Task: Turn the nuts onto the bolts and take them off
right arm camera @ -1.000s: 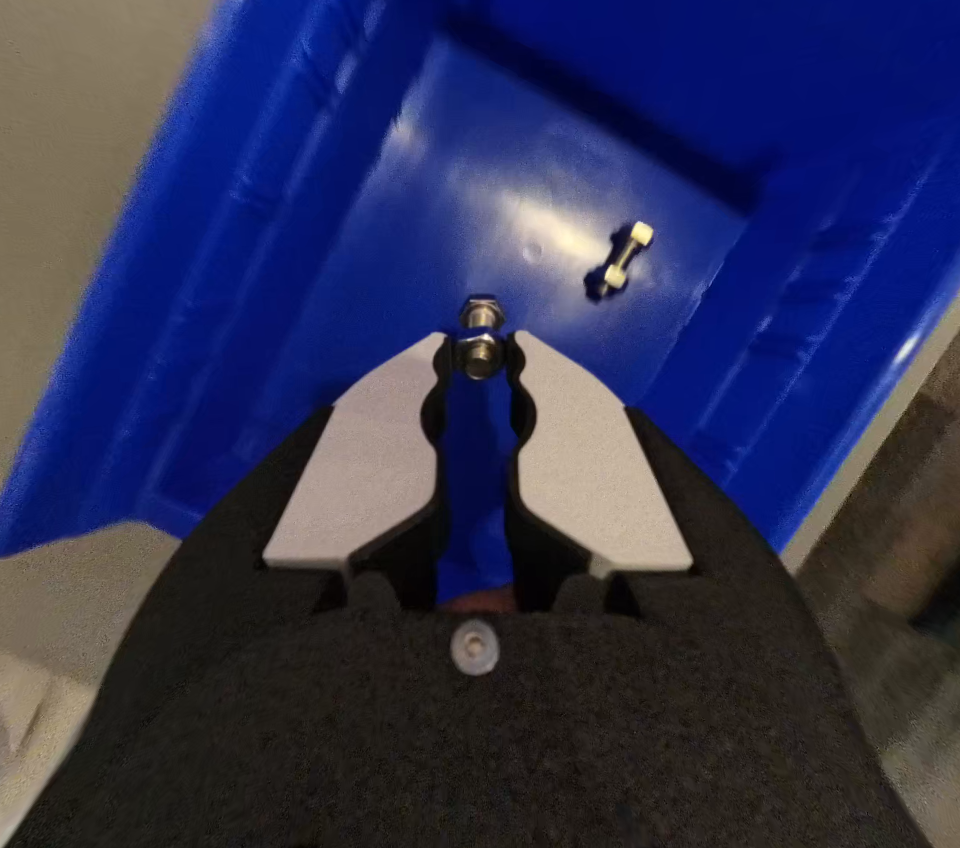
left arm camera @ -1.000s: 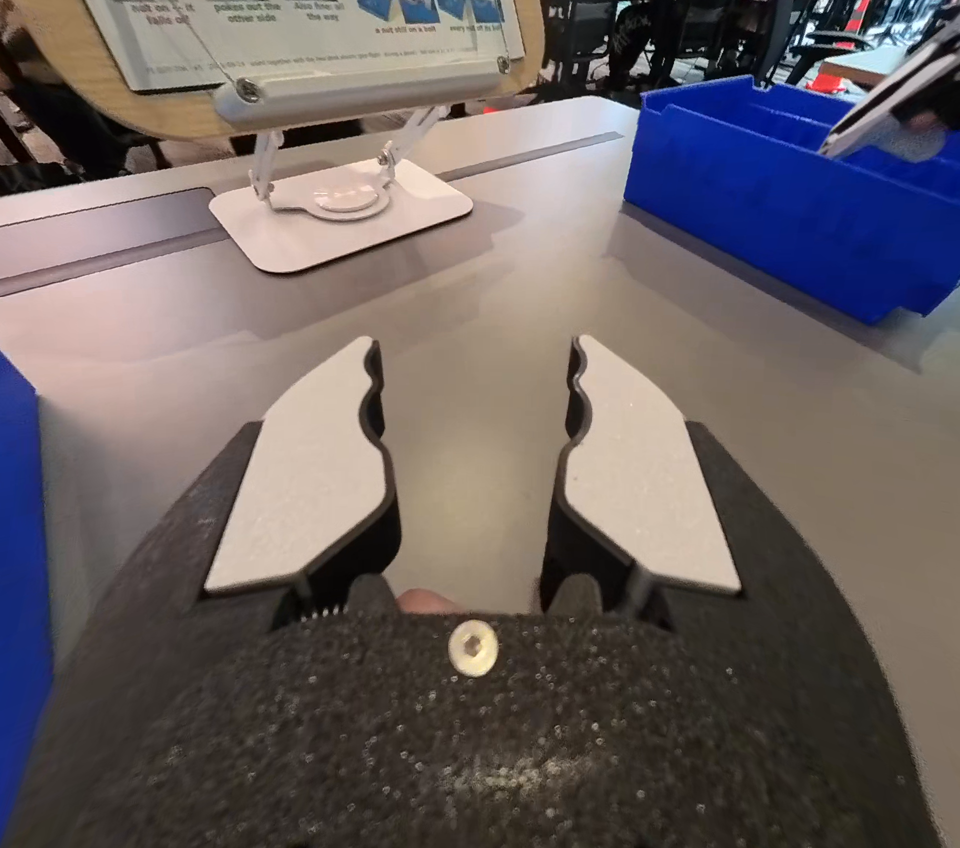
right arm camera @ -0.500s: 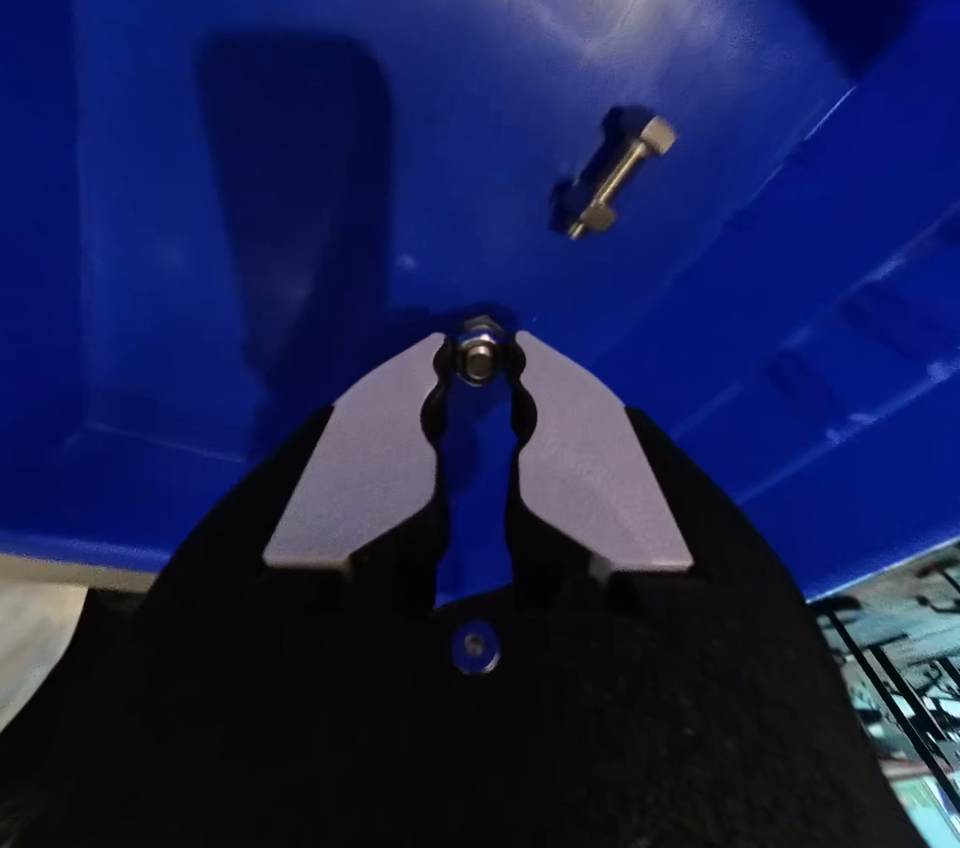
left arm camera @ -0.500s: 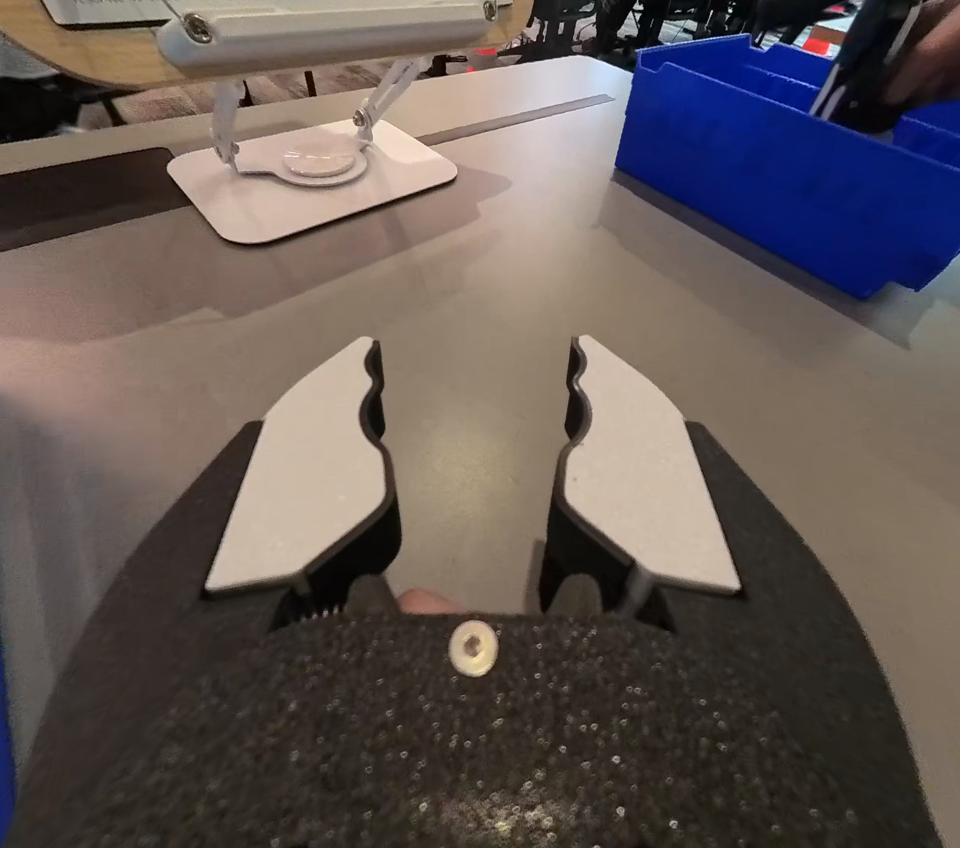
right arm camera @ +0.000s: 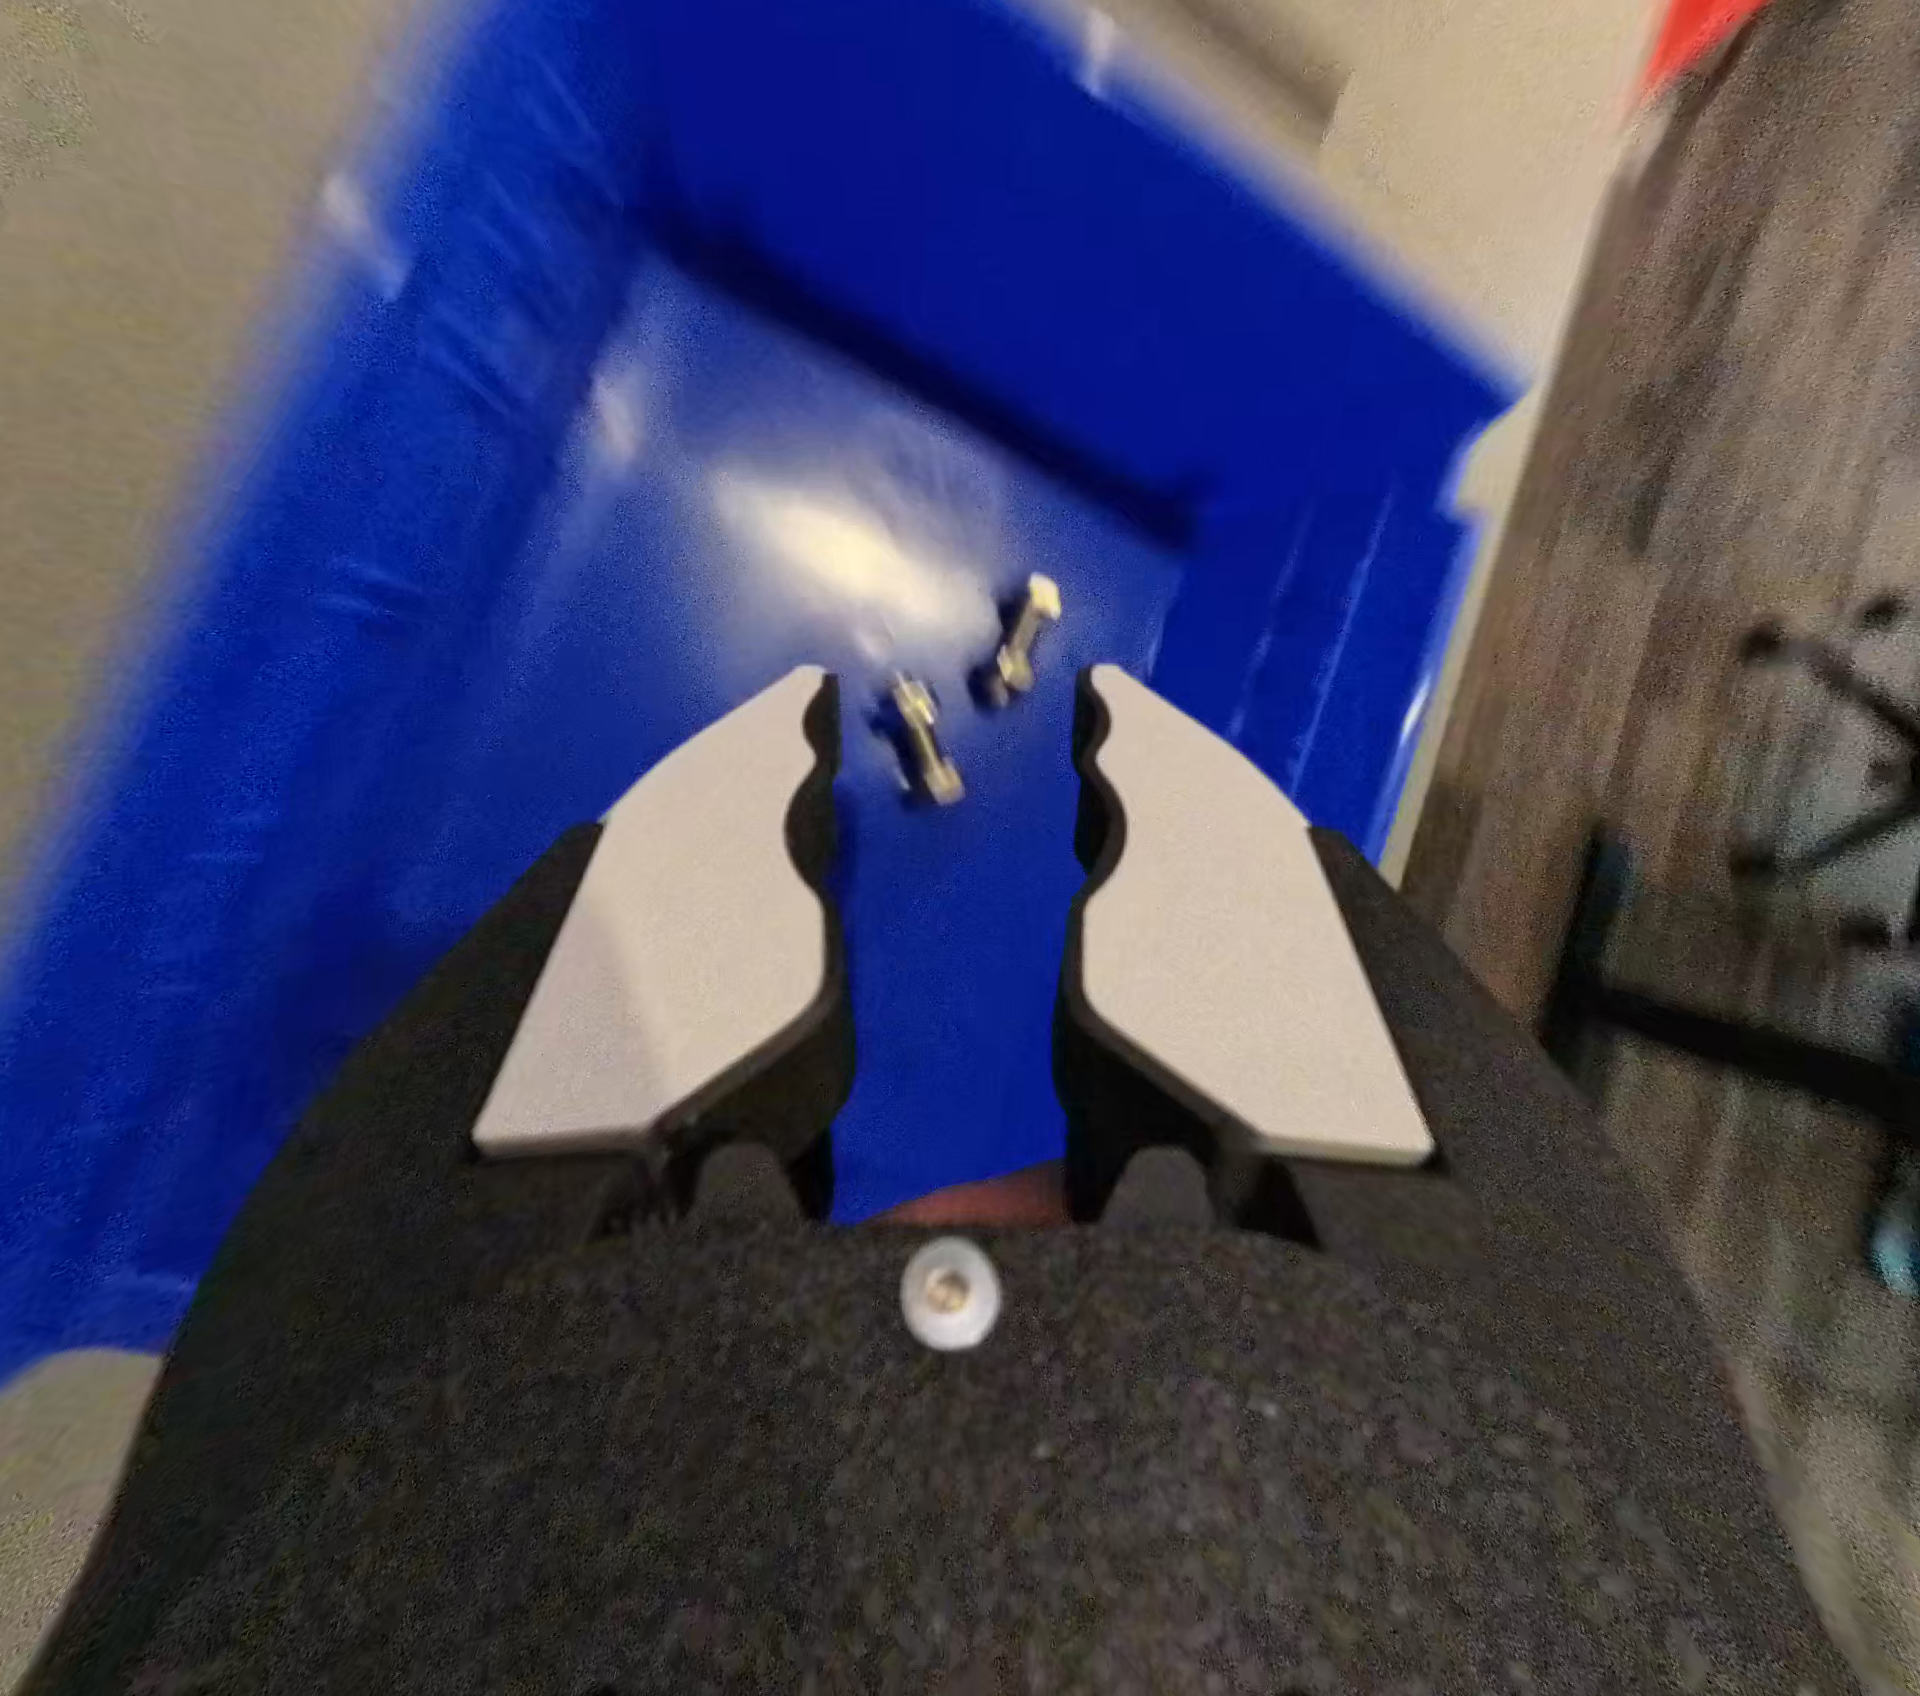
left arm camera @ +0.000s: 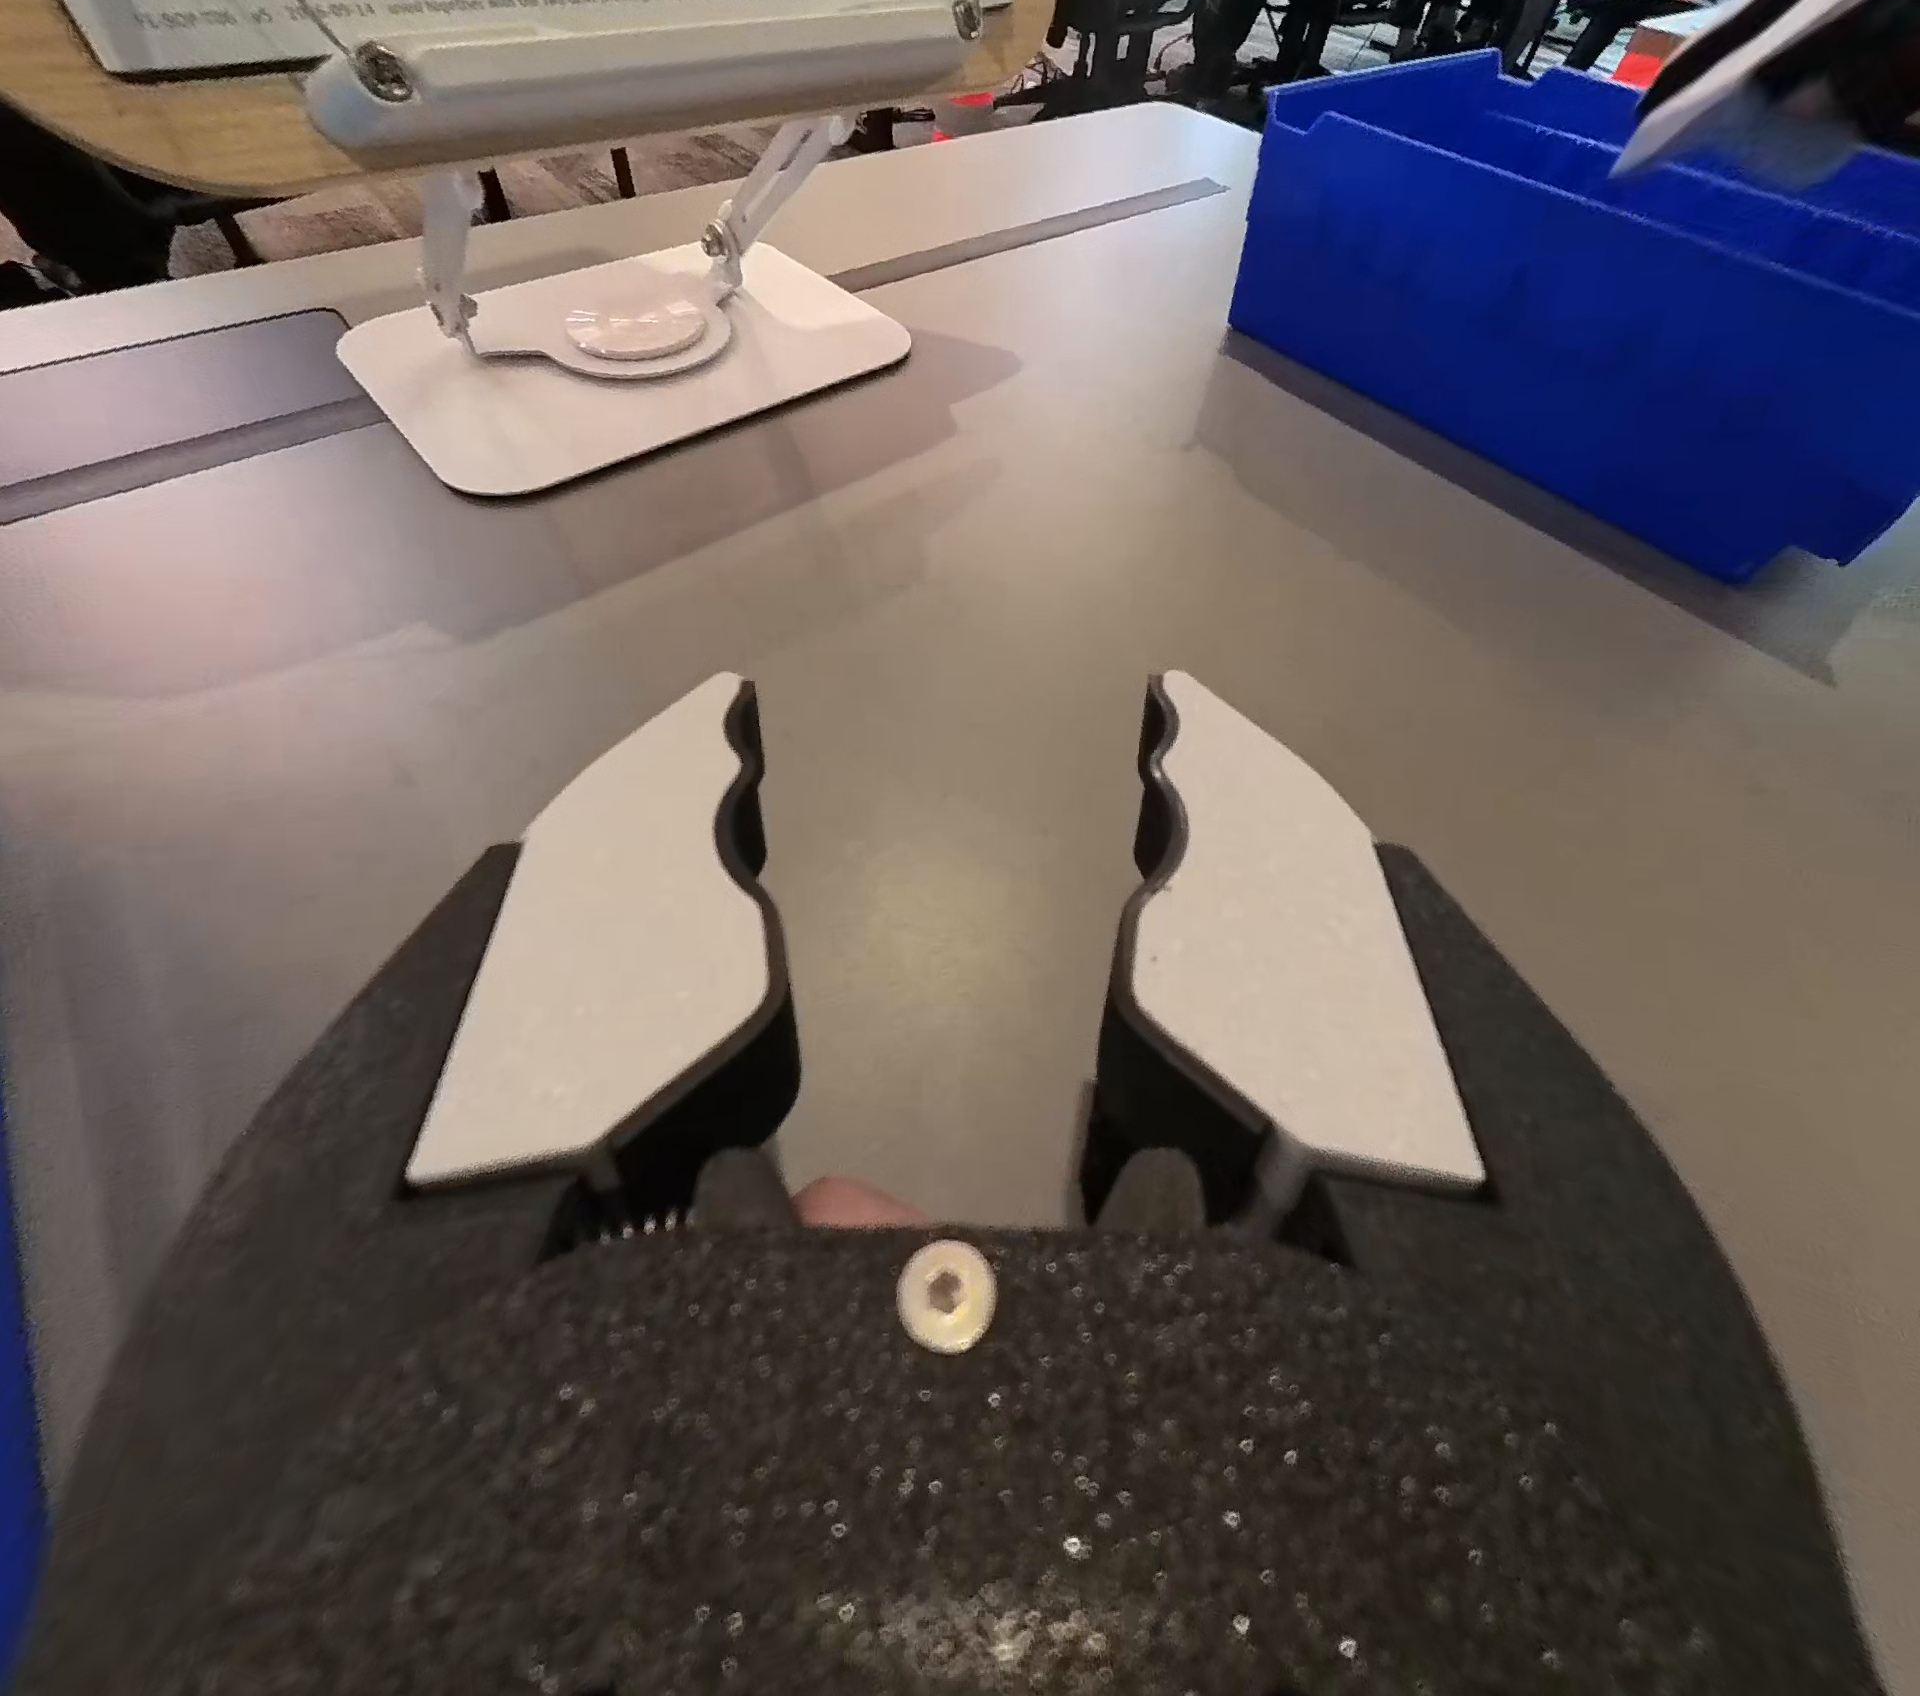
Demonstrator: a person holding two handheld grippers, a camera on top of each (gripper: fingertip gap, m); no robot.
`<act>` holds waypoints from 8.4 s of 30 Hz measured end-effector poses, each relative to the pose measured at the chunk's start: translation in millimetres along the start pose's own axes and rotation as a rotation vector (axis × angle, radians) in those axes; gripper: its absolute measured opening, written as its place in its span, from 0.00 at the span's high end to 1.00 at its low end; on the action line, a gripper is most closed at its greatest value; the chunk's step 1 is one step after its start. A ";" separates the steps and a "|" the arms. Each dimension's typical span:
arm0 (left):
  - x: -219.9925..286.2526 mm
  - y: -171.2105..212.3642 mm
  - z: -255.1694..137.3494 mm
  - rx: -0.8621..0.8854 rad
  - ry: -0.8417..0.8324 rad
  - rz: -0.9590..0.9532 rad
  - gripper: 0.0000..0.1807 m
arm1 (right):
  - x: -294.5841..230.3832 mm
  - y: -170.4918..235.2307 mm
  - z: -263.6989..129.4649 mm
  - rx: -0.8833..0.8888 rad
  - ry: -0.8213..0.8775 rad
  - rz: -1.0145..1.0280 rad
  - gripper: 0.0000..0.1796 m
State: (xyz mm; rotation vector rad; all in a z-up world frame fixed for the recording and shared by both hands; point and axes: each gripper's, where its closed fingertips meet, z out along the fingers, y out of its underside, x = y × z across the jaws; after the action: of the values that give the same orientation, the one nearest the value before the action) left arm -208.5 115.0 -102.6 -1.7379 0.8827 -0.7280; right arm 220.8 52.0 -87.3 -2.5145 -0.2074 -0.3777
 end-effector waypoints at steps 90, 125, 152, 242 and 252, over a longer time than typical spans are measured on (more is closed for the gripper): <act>-23.5 34.6 131.5 -1.168 0.311 0.518 0.90 | -358.0 -70.3 -58.6 0.751 -0.576 -0.184 0.85; -143.1 -20.7 -153.8 -0.419 -0.353 0.004 0.78 | -354.7 -70.8 -61.3 0.737 -0.647 -0.137 0.85; -330.9 27.2 -105.9 -1.183 0.038 0.877 0.79 | -359.7 -70.9 -61.2 0.715 -0.695 -0.187 0.84; 119.2 -8.8 -43.0 -0.135 1.113 -0.087 0.91 | -384.7 -88.2 -150.7 0.981 -1.368 -0.303 0.95; 102.4 -7.8 -31.4 -0.028 0.920 0.014 0.89 | -381.7 -102.1 -136.1 0.963 -1.280 -0.203 0.95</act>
State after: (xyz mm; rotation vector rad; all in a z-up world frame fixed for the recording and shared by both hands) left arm -175.7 15.5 -78.9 -1.3812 1.5024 -1.5573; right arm -194.6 33.3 -45.2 -1.4216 -0.8686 1.0632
